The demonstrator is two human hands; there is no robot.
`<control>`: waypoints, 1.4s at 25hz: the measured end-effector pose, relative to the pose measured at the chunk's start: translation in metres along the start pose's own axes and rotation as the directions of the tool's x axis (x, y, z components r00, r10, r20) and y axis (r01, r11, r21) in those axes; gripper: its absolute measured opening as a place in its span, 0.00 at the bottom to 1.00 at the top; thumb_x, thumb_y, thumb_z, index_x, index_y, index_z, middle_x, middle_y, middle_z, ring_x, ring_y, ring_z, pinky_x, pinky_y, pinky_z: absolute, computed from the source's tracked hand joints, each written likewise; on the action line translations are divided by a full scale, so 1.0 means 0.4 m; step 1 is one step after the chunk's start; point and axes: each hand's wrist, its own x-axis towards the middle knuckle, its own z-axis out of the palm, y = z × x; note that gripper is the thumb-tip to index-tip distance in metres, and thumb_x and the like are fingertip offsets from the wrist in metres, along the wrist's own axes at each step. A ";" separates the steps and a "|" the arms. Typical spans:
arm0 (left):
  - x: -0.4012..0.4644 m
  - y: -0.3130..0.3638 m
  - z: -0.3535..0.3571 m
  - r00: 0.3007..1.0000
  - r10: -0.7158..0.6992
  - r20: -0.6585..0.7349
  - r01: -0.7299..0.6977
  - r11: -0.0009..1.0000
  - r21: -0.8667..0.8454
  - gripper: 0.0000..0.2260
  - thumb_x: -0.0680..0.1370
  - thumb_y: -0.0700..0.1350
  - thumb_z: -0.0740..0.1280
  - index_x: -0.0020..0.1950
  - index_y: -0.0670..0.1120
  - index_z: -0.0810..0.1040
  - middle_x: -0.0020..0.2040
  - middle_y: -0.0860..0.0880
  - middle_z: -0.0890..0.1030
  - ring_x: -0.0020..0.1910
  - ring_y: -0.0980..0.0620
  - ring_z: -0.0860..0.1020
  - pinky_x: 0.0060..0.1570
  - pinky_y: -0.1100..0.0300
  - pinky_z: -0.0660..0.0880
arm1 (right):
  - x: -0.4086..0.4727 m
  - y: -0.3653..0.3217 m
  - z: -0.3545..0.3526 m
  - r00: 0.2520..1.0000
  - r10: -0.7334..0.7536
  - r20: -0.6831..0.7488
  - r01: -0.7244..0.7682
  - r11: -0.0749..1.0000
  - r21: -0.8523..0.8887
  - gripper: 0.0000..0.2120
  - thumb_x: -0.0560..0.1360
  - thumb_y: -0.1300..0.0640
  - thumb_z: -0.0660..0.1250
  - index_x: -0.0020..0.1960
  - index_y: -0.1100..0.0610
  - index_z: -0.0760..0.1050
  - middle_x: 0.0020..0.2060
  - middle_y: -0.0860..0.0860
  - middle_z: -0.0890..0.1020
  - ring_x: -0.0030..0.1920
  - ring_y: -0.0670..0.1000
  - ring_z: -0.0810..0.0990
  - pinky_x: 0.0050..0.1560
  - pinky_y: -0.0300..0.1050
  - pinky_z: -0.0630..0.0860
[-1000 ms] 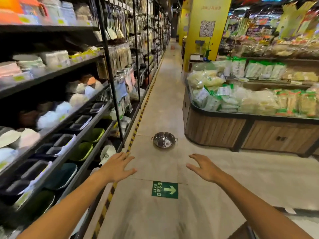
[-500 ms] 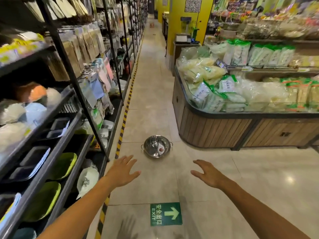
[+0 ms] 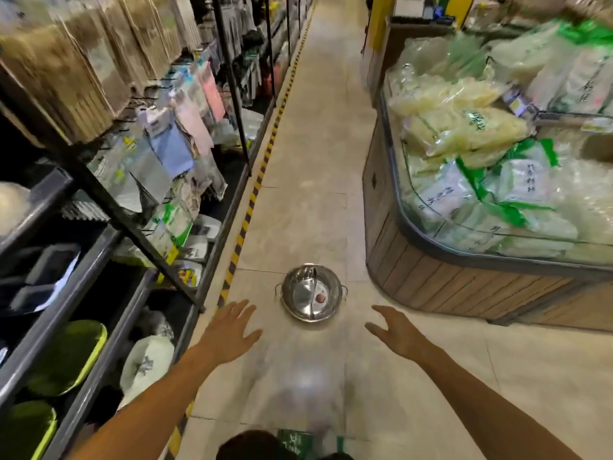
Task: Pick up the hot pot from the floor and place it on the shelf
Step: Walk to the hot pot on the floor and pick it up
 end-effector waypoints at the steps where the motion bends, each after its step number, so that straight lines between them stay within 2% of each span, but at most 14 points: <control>1: 0.055 -0.002 -0.011 1.000 -0.012 -0.017 0.011 1.000 -0.010 0.36 0.78 0.69 0.47 0.81 0.50 0.55 0.82 0.48 0.53 0.81 0.46 0.51 0.78 0.51 0.49 | 0.070 0.000 -0.025 1.000 0.012 0.015 -0.013 1.000 0.008 0.32 0.80 0.42 0.64 0.79 0.55 0.63 0.77 0.54 0.67 0.76 0.54 0.65 0.76 0.47 0.59; 4: 0.233 -0.021 -0.025 0.999 -0.013 -0.029 0.012 1.000 -0.029 0.53 0.64 0.77 0.29 0.81 0.49 0.55 0.82 0.48 0.54 0.80 0.46 0.52 0.78 0.51 0.50 | 0.254 -0.002 -0.075 0.997 0.035 0.067 -0.036 0.999 0.018 0.32 0.81 0.42 0.64 0.79 0.54 0.62 0.78 0.53 0.66 0.77 0.54 0.63 0.76 0.48 0.58; 5: 0.306 -0.035 -0.021 1.000 -0.020 -0.020 0.019 0.999 -0.044 0.53 0.65 0.77 0.29 0.81 0.49 0.54 0.82 0.48 0.54 0.80 0.46 0.53 0.78 0.52 0.50 | 0.323 0.005 -0.083 0.996 0.049 0.081 -0.051 0.998 0.023 0.31 0.81 0.42 0.64 0.79 0.54 0.62 0.78 0.53 0.66 0.77 0.54 0.63 0.76 0.47 0.57; 7: 0.465 -0.063 0.004 0.999 -0.047 -0.003 0.047 0.996 -0.069 0.44 0.72 0.73 0.35 0.81 0.49 0.53 0.82 0.47 0.53 0.80 0.46 0.52 0.78 0.52 0.49 | 0.461 0.027 -0.081 0.992 0.088 0.092 -0.091 0.995 0.027 0.31 0.81 0.43 0.64 0.79 0.54 0.62 0.78 0.52 0.66 0.77 0.53 0.63 0.75 0.46 0.57; 9: 0.621 -0.092 0.036 0.997 -0.062 0.051 0.067 0.992 -0.109 0.43 0.73 0.72 0.35 0.81 0.49 0.53 0.82 0.47 0.53 0.80 0.45 0.52 0.78 0.52 0.48 | 0.608 0.046 -0.074 0.985 0.136 0.102 -0.139 0.990 0.030 0.31 0.81 0.44 0.64 0.79 0.54 0.62 0.78 0.52 0.66 0.77 0.53 0.63 0.75 0.46 0.58; 12: 0.804 -0.134 0.109 0.990 -0.072 0.125 0.084 0.992 -0.093 0.33 0.80 0.64 0.50 0.81 0.50 0.52 0.82 0.48 0.52 0.80 0.46 0.51 0.77 0.54 0.48 | 0.801 0.104 -0.032 0.973 0.185 0.138 -0.195 0.979 0.064 0.30 0.81 0.45 0.64 0.79 0.55 0.62 0.78 0.53 0.66 0.77 0.54 0.64 0.76 0.47 0.58; 14: 0.938 -0.169 0.194 0.980 -0.097 0.176 0.124 0.980 -0.152 0.31 0.81 0.61 0.56 0.81 0.50 0.54 0.82 0.48 0.54 0.80 0.46 0.53 0.77 0.53 0.51 | 0.942 0.157 0.009 0.960 0.232 0.157 -0.246 0.966 0.078 0.31 0.81 0.47 0.65 0.80 0.55 0.60 0.78 0.53 0.66 0.77 0.55 0.63 0.77 0.49 0.58; 18: 1.186 -0.243 0.460 0.961 -0.214 0.175 0.254 0.933 -0.255 0.34 0.77 0.64 0.51 0.80 0.50 0.58 0.80 0.48 0.60 0.78 0.46 0.58 0.76 0.50 0.59 | 1.231 0.352 0.214 0.952 0.284 0.111 -0.300 0.937 0.180 0.32 0.80 0.50 0.67 0.80 0.52 0.59 0.77 0.50 0.67 0.76 0.53 0.66 0.76 0.51 0.62; 21: 1.325 -0.277 0.707 0.944 -0.254 0.213 0.309 0.905 -0.292 0.32 0.78 0.60 0.60 0.79 0.48 0.59 0.79 0.46 0.62 0.78 0.44 0.61 0.75 0.46 0.61 | 1.386 0.524 0.417 0.942 0.284 0.178 -0.301 0.951 0.076 0.33 0.80 0.51 0.68 0.80 0.55 0.59 0.77 0.53 0.67 0.75 0.54 0.67 0.75 0.50 0.63; 24: 1.463 -0.327 0.968 0.929 -0.270 0.254 0.332 0.910 -0.248 0.35 0.77 0.59 0.65 0.79 0.44 0.60 0.78 0.40 0.63 0.76 0.38 0.63 0.72 0.43 0.63 | 1.531 0.682 0.633 0.919 0.314 0.240 -0.340 0.937 0.076 0.37 0.79 0.49 0.69 0.81 0.53 0.55 0.78 0.54 0.64 0.75 0.55 0.66 0.73 0.50 0.64; 27: 1.570 -0.358 1.135 0.871 -0.361 0.333 0.450 0.859 -0.245 0.44 0.72 0.63 0.66 0.80 0.45 0.53 0.78 0.34 0.59 0.74 0.30 0.62 0.67 0.36 0.65 | 1.635 0.781 0.791 0.919 0.334 0.209 -0.369 0.916 0.159 0.45 0.76 0.49 0.73 0.82 0.51 0.47 0.80 0.54 0.57 0.78 0.56 0.62 0.74 0.55 0.65; 30: 1.657 -0.380 1.221 0.830 -0.451 0.327 0.544 0.784 -0.299 0.54 0.63 0.69 0.63 0.81 0.47 0.45 0.76 0.33 0.60 0.73 0.30 0.64 0.65 0.35 0.67 | 1.715 0.846 0.884 0.920 0.366 0.139 -0.387 0.902 0.193 0.50 0.73 0.41 0.71 0.82 0.48 0.42 0.81 0.55 0.54 0.78 0.58 0.62 0.71 0.57 0.68; 33: 1.722 -0.396 1.281 0.835 -0.474 0.278 0.550 0.733 -0.401 0.52 0.67 0.60 0.74 0.80 0.49 0.44 0.74 0.35 0.63 0.68 0.33 0.69 0.62 0.37 0.72 | 1.755 0.891 0.932 0.921 0.384 0.074 -0.391 0.905 0.166 0.51 0.74 0.37 0.69 0.83 0.49 0.41 0.79 0.58 0.61 0.73 0.60 0.69 0.66 0.57 0.71; 35: 1.755 -0.405 1.305 0.830 -0.501 0.246 0.556 0.701 -0.448 0.52 0.68 0.52 0.78 0.80 0.50 0.46 0.72 0.37 0.65 0.64 0.35 0.74 0.59 0.39 0.76 | 1.777 0.899 0.945 0.932 0.359 0.058 -0.363 0.922 0.136 0.48 0.75 0.39 0.70 0.82 0.49 0.42 0.72 0.57 0.72 0.62 0.56 0.78 0.59 0.54 0.76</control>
